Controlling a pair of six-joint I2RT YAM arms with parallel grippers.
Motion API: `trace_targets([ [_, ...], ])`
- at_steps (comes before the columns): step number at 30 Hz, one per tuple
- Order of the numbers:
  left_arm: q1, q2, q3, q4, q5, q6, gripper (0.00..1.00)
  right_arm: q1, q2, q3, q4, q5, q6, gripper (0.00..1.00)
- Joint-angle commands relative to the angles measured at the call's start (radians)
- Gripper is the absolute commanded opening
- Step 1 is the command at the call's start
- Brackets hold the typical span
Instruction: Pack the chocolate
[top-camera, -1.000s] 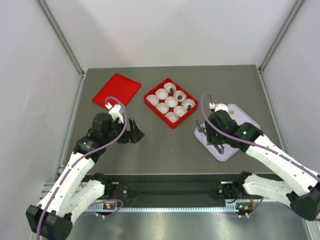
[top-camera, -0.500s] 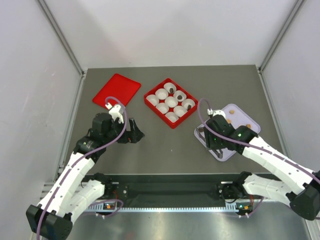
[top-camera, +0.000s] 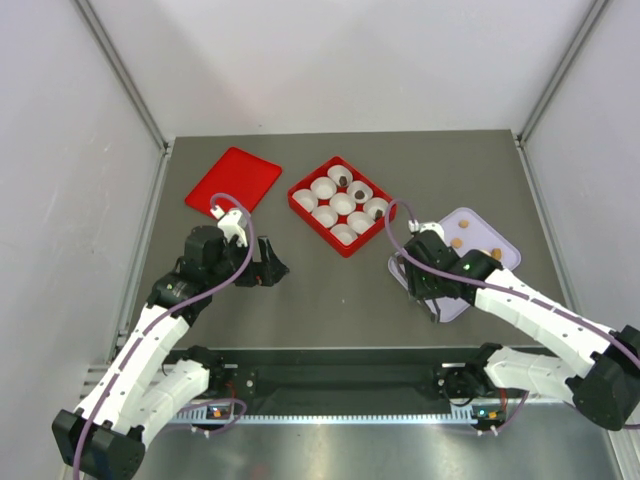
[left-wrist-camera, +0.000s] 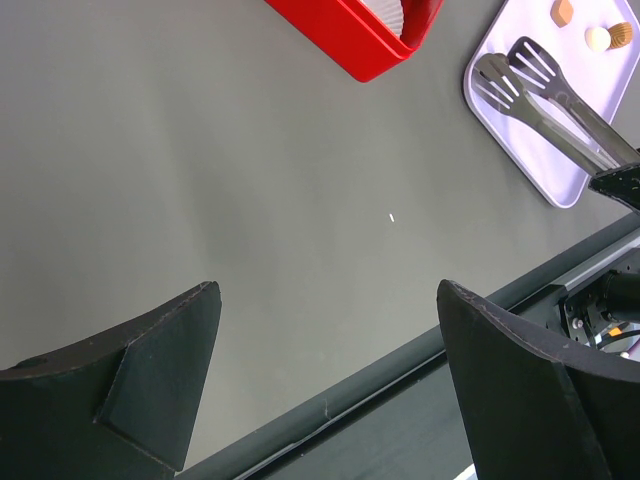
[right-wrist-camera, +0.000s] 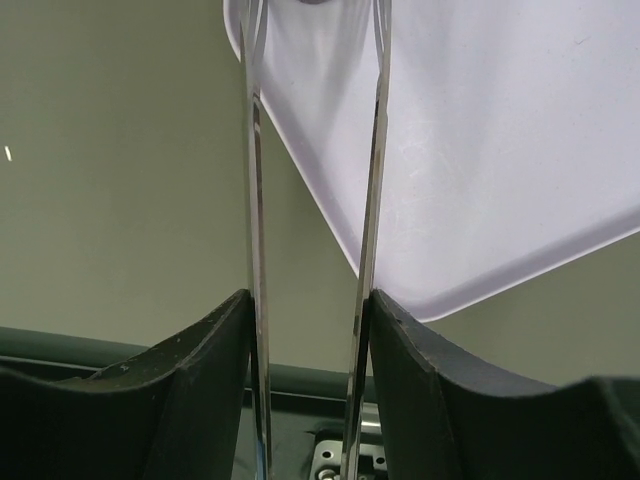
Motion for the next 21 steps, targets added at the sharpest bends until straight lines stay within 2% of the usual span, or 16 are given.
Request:
trace_targets([
  [1,-0.004,-0.010,-0.002,0.042,0.003,0.009,0.94,-0.004,-0.008,-0.001,0.061,0.025,0.010,0.48],
  [21,-0.004,-0.019,-0.003,0.042,0.000,0.009,0.94,-0.004,-0.055,0.014,0.053,0.041,0.006,0.41],
])
